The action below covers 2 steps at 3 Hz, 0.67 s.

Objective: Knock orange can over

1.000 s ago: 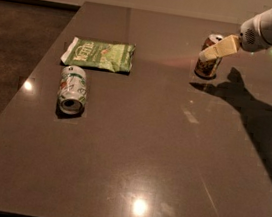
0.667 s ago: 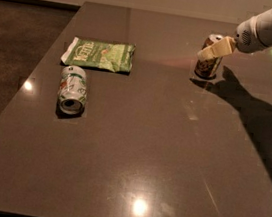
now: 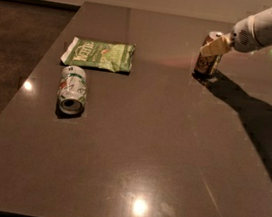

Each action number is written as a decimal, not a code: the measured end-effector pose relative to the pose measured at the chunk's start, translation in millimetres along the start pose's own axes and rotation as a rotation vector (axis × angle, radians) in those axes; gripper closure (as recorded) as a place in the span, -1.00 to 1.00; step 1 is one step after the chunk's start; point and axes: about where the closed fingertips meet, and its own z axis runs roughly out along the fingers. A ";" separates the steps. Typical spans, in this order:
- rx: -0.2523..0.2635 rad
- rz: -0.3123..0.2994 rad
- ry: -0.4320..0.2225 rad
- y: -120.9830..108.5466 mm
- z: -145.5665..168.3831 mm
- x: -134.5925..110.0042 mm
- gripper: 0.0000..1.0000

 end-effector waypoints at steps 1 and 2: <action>-0.008 -0.051 0.021 13.2 -15.3 -15.3 0.76; -0.014 -0.121 0.116 31.4 -33.7 -28.9 1.00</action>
Offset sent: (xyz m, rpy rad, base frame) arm -0.0552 0.0356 0.0737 -0.3024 0.1717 0.1745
